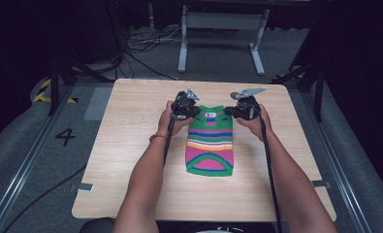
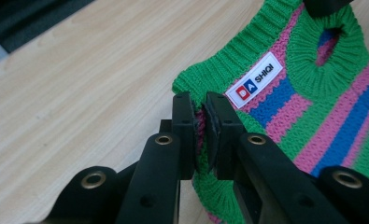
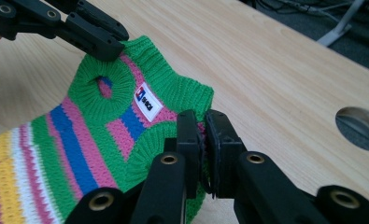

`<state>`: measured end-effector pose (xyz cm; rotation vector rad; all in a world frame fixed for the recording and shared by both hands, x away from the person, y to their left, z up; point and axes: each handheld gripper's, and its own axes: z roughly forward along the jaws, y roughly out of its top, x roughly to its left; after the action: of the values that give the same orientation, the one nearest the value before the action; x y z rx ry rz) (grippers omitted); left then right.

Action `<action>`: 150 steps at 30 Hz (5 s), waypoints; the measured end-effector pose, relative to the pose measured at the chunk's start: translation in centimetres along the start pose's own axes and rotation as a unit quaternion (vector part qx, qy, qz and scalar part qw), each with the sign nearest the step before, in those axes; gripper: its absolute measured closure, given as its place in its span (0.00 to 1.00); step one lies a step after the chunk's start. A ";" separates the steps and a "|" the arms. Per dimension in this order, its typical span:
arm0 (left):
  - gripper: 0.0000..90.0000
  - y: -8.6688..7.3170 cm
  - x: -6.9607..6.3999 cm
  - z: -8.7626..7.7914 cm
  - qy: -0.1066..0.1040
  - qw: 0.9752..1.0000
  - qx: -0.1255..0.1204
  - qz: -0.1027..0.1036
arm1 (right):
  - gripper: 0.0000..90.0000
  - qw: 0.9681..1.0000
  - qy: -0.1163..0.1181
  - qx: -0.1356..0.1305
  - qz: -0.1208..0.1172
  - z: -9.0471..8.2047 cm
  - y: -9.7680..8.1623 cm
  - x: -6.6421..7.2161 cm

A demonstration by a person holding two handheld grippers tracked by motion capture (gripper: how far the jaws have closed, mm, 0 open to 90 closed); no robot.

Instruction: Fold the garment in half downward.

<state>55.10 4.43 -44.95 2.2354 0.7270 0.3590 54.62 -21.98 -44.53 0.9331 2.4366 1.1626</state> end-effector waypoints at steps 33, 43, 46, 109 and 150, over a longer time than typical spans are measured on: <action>0.93 -3.3 -5.7 -7.4 -0.042 0.991 -0.014 0.127 | 0.94 0.992 0.079 -0.030 -0.093 -6.6 -2.9 6.0; 0.93 -4.9 -7.6 -7.5 -0.063 0.987 0.003 0.151 | 0.94 0.987 0.103 -0.007 -0.120 -6.9 -4.9 8.2; 0.93 -5.2 -8.0 -7.5 -0.070 0.985 0.006 0.157 | 0.94 0.986 0.108 -0.005 -0.124 -6.9 -5.3 8.6; 0.69 -10.6 -11.2 -5.7 -0.138 0.979 0.026 0.147 | 0.75 0.981 0.125 0.049 -0.137 -5.7 -10.9 10.4; 0.53 -9.7 -10.1 -8.3 -0.068 0.985 0.059 0.147 | 0.68 0.984 0.073 0.049 -0.157 -7.9 -9.0 11.7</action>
<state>39.49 8.58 -46.65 2.4575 0.3523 0.3082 38.00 -23.13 -46.23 0.4755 2.6540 1.0375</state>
